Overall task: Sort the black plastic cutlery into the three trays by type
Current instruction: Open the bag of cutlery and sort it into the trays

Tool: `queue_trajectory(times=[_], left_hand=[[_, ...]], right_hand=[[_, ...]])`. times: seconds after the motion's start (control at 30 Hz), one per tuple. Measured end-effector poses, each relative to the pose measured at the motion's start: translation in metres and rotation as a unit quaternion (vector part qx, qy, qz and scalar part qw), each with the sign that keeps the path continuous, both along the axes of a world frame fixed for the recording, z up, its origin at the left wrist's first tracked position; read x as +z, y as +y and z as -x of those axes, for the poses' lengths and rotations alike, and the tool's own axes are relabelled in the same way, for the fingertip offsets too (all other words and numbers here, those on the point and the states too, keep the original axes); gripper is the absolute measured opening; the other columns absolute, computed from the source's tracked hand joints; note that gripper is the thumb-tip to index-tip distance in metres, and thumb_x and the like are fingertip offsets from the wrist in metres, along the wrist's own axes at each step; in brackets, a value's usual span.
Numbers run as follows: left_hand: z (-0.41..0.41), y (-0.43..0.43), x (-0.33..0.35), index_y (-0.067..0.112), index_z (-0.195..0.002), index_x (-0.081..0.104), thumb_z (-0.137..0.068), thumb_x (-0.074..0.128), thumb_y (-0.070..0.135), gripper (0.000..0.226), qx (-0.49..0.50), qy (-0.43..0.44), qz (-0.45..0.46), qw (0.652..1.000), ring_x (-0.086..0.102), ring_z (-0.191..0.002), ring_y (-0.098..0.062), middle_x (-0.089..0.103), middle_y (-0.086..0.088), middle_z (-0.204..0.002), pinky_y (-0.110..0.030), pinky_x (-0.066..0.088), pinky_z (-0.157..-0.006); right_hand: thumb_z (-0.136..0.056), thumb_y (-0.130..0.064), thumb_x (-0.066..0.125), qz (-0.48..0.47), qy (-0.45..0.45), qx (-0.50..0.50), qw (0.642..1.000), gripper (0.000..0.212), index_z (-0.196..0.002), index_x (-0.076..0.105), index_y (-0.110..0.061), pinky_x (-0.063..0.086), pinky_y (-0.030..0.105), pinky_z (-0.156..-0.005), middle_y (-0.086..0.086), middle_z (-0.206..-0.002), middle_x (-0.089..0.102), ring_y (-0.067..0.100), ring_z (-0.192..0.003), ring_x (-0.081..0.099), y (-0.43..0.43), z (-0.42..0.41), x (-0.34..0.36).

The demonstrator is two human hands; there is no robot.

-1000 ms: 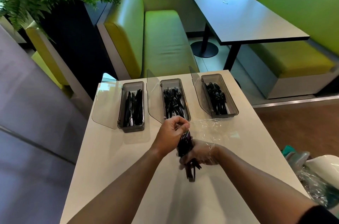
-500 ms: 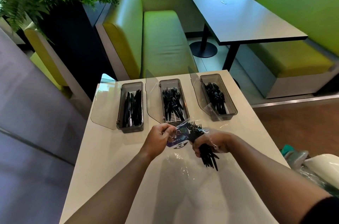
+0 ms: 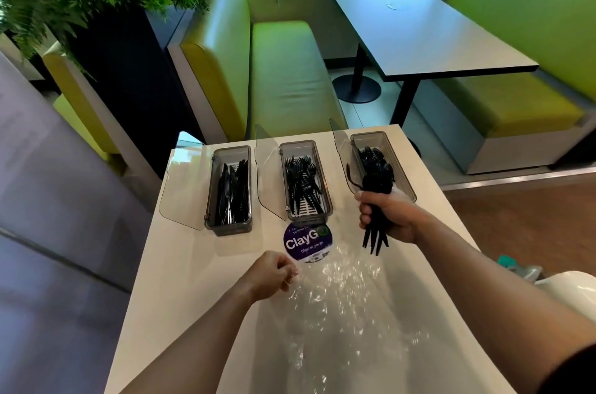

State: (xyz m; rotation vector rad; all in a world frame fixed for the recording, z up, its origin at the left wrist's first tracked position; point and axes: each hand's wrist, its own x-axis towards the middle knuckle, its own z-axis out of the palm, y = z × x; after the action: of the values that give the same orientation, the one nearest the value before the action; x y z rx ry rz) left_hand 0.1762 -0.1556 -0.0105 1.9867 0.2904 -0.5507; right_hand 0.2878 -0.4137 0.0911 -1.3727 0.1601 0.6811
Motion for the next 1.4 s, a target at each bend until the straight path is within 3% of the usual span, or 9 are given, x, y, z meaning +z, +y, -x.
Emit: queue_trajectory(times=[0.13,0.27,0.43,0.53,0.63,0.77,0.93,1.1,1.4], left_hand=[[0.001,-0.006,0.008,0.01,-0.1,0.071,-0.098,0.064,0.02,0.012,-0.015,-0.026,-0.023,0.999,0.064,-0.079,-0.012,0.07,-0.001,-0.091,-0.03,0.053,-0.077],[-0.008,-0.024,0.042,0.016,-0.114,0.066,-0.096,0.067,0.029,0.023,0.033,-0.087,0.102,0.99,0.069,-0.093,-0.016,0.072,-0.003,-0.104,-0.021,0.052,-0.074],[-0.021,-0.047,0.07,0.019,-0.122,0.061,-0.089,0.073,0.036,0.039,0.035,-0.076,0.219,0.972,0.072,-0.103,-0.027,0.072,-0.01,-0.114,-0.044,0.056,-0.086],[-0.024,-0.054,0.072,0.009,-0.118,0.057,-0.087,0.075,0.025,0.039,0.028,-0.076,0.224,0.971,0.07,-0.089,-0.038,0.069,-0.022,-0.105,-0.055,0.055,-0.082],[-0.023,-0.058,0.071,0.008,-0.123,0.053,-0.093,0.065,0.007,0.033,0.011,-0.079,0.233,0.969,0.069,-0.076,-0.025,0.068,-0.015,-0.094,-0.037,0.055,-0.064],[-0.017,-0.063,0.07,0.003,-0.098,0.058,-0.094,0.055,-0.001,0.007,0.025,-0.11,0.21,0.971,0.058,-0.059,-0.016,0.061,-0.009,-0.072,-0.021,0.046,-0.05],[-0.012,-0.067,0.07,0.006,-0.082,0.051,-0.101,0.05,0.007,0.019,0.051,-0.1,0.262,0.959,0.044,-0.047,-0.018,0.046,-0.006,-0.057,-0.027,0.036,-0.044],[-0.014,-0.067,0.071,0.008,-0.093,0.049,-0.106,0.049,0.021,0.018,0.09,-0.113,0.307,0.941,0.036,-0.041,-0.016,0.043,-0.006,-0.056,-0.026,0.026,-0.043],[-0.012,-0.067,0.074,0.007,-0.093,0.05,-0.108,0.043,0.029,0.027,0.106,-0.13,0.315,0.934,0.038,-0.043,-0.015,0.046,-0.007,-0.059,-0.028,0.028,-0.046]], right_hand=[[-0.096,-0.007,0.064,-0.033,0.011,-0.004,0.999,0.016,-0.083,0.055,-0.01,0.054,0.039,-0.063,0.006,-0.06,0.05,0.022,-0.053,0.053,0.017,0.003,0.002],[-0.096,-0.007,0.063,-0.056,0.004,-0.022,0.998,0.007,-0.092,0.059,-0.004,0.056,0.051,-0.083,0.013,-0.07,0.065,0.031,-0.071,0.069,0.042,0.013,-0.004],[-0.097,-0.012,0.063,-0.08,0.021,-0.031,0.996,0.017,-0.104,0.064,0.003,0.056,0.057,-0.093,0.024,-0.11,0.074,0.04,-0.099,0.07,0.074,0.029,-0.014],[-0.095,-0.015,0.067,-0.055,0.017,-0.047,0.997,0.031,-0.112,0.067,0.01,0.061,0.046,-0.082,0.024,-0.113,0.072,0.037,-0.097,0.07,0.083,0.034,-0.022],[-0.091,-0.016,0.07,-0.021,0.004,-0.035,0.999,0.032,-0.111,0.069,0.009,0.059,0.04,-0.067,0.027,-0.104,0.07,0.036,-0.089,0.068,0.084,0.038,-0.028],[-0.084,-0.018,0.077,-0.004,-0.01,-0.002,1.0,0.035,-0.107,0.07,0.007,0.056,0.049,-0.074,0.022,-0.111,0.074,0.037,-0.093,0.071,0.087,0.041,-0.031],[-0.086,-0.029,0.078,-0.044,-0.024,-0.013,0.999,0.036,-0.105,0.072,0.001,0.046,0.063,-0.095,0.021,-0.115,0.073,0.035,-0.1,0.07,0.087,0.042,-0.024],[-0.071,-0.057,0.085,-0.095,-0.033,-0.046,0.994,0.078,-0.117,0.065,0.003,0.027,0.08,-0.102,0.031,-0.118,0.068,0.07,-0.109,0.05,0.09,0.044,-0.016],[-0.1,-0.04,0.059,-0.12,-0.008,-0.096,0.988,0.042,-0.124,0.061,-0.006,0.043,0.052,-0.083,0.028,-0.112,0.072,0.07,-0.113,0.048,0.089,0.041,-0.013]])
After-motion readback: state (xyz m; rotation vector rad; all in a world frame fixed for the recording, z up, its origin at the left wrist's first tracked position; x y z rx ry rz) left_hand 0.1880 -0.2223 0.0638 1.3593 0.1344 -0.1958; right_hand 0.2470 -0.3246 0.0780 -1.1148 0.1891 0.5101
